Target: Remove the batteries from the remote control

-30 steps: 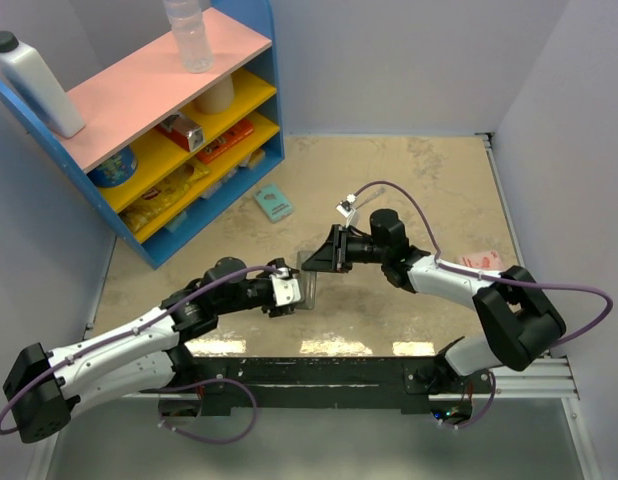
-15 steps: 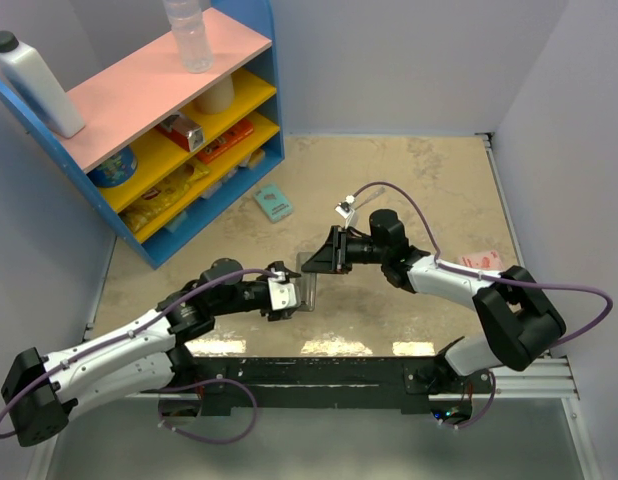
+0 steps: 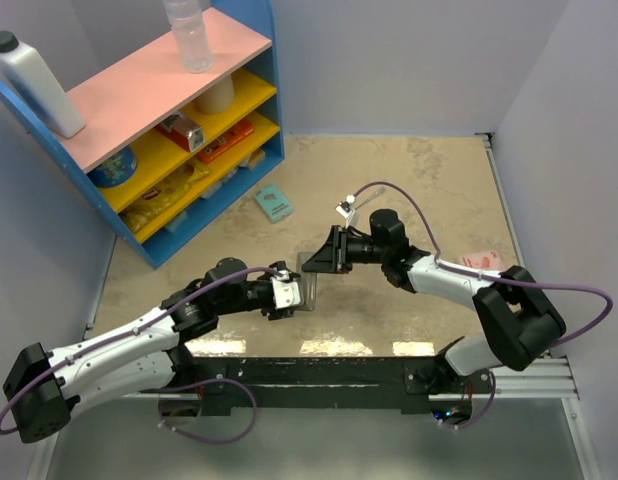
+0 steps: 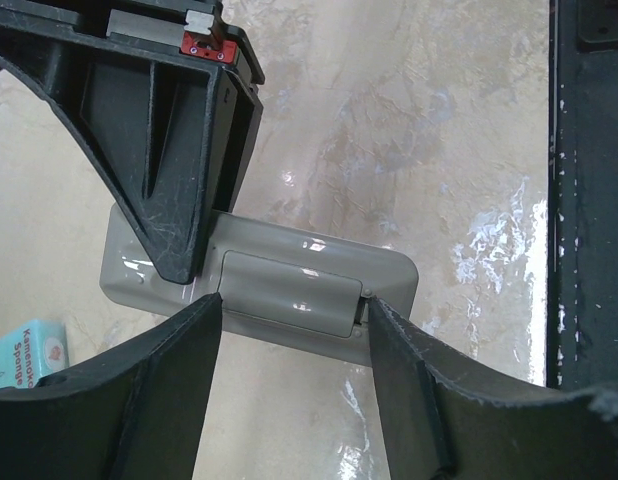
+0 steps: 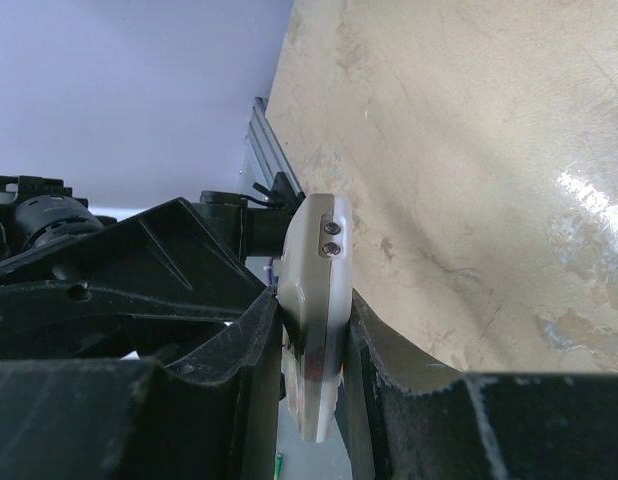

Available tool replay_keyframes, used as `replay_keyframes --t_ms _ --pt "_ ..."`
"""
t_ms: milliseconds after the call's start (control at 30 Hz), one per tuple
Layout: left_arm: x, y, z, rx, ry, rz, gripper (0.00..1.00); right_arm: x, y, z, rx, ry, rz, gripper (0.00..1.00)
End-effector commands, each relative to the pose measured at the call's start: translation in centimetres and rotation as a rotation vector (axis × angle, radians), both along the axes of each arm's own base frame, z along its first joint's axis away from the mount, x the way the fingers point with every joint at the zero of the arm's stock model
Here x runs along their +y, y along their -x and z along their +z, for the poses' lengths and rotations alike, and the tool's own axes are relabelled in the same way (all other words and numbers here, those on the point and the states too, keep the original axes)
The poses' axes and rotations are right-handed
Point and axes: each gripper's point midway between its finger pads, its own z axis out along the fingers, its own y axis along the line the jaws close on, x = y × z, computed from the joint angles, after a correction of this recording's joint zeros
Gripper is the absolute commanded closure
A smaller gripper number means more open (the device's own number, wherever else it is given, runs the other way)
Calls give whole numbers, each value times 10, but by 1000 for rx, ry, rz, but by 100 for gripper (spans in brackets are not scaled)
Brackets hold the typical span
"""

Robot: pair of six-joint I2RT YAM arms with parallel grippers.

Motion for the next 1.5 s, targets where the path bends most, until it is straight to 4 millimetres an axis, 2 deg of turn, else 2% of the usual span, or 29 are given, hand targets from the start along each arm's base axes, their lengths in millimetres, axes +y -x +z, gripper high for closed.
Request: replay_keyframes --t_ms 0,333,800,1167,1467 --pt "-2 -11 15 -86 30 24 36 5 -1 20 -51 -47 27 100" --pt "-5 -12 8 -67 25 23 37 7 -1 17 -35 -52 32 100" --pt "1 -24 4 -87 3 91 38 7 1 11 -15 -53 38 100" --pt "7 -31 18 -129 37 146 39 4 4 -10 15 -10 48 100" --pt "9 -32 17 -121 39 160 38 4 2 -25 37 29 44 100"
